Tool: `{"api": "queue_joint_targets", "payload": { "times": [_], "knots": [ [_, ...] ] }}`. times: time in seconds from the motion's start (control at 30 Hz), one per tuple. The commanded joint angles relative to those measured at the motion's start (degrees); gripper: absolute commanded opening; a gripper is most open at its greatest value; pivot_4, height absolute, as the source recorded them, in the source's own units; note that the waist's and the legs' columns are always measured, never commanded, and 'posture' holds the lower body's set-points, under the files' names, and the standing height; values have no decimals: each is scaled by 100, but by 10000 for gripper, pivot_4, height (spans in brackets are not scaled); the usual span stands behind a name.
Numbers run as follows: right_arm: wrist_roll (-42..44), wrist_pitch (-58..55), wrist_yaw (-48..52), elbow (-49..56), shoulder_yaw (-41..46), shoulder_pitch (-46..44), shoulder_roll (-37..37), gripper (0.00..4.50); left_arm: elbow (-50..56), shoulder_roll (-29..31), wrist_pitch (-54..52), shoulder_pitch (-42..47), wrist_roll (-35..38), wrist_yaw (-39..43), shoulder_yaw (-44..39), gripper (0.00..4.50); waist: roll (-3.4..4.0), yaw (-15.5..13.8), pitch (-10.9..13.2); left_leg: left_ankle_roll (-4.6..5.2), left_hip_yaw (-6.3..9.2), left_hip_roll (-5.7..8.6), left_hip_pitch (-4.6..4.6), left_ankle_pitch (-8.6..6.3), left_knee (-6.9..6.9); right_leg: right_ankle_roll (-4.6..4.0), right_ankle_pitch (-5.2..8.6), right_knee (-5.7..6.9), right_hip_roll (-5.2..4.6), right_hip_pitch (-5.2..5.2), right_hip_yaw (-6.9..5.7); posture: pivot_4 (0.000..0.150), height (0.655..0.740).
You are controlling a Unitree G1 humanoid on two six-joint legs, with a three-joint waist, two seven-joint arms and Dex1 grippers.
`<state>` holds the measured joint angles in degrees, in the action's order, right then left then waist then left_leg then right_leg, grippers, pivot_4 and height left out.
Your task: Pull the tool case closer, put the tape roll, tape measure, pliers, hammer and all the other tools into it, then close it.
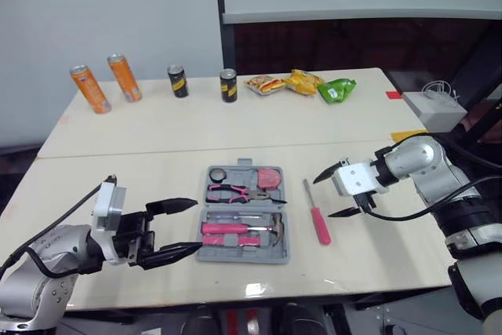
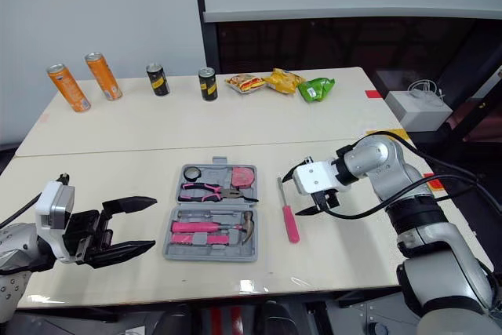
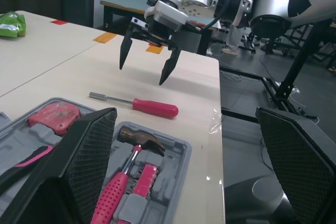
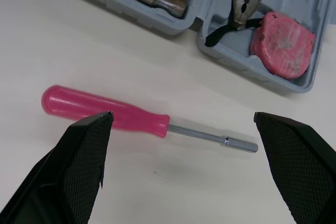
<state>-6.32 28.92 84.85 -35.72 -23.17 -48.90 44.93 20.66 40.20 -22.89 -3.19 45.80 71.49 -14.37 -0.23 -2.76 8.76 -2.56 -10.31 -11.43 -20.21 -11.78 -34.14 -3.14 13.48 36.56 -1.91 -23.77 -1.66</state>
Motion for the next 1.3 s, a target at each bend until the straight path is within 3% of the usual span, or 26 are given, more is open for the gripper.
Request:
{"api": "queue_joint_targets", "payload": {
  "times": [0.03,0.2,0.3,0.4,0.7,1.03,1.3],
  "knots": [
    [-511,934,-32,-563,-289,-542,-202,44489,215,18,-36,33,141,-80,-45,45000,-1,18,0,0,-1,0,2,0,0,-3,-1,1,0,0,0,1500,7400],
    [-387,772,180,-920,-307,-786,-628,44489,228,-16,-35,70,158,-188,-23,45000,-2,13,1,-1,-2,-4,5,1,-2,-11,-4,9,3,0,-1,1500,7400],
    [-156,256,299,-750,-126,-648,-617,44489,272,-26,8,-40,155,-208,-77,45000,-2,-19,2,4,0,-4,-2,3,-3,-10,-4,3,3,-2,-1,1500,7400],
    [-184,693,401,-640,-158,-488,-402,44489,309,-26,49,-196,158,-202,-126,45000,-3,-27,2,7,0,-4,-6,2,-4,-10,-4,-3,2,-2,-1,1500,7400],
    [-1116,1520,-154,-1038,-637,-727,-602,44489,136,-25,142,-182,108,-96,-48,45000,-3,65,3,2,-5,-14,8,4,-4,-20,-9,8,11,-3,-1,1500,7400],
    [-2433,2671,-879,-2379,-1579,-1477,-1247,44489,284,-99,154,-283,107,-155,-48,45000,-3,91,4,1,-7,-14,-3,7,-4,-25,-8,8,11,-10,0,1500,7400],
    [-3040,2839,-1393,-2998,-1955,-1697,-1546,19753,528,-166,187,-537,131,-337,-117,45000,-16,170,5,-2,-10,-15,6,6,-5,-35,-11,8,11,-5,2,1500,7400]
  ]
}}
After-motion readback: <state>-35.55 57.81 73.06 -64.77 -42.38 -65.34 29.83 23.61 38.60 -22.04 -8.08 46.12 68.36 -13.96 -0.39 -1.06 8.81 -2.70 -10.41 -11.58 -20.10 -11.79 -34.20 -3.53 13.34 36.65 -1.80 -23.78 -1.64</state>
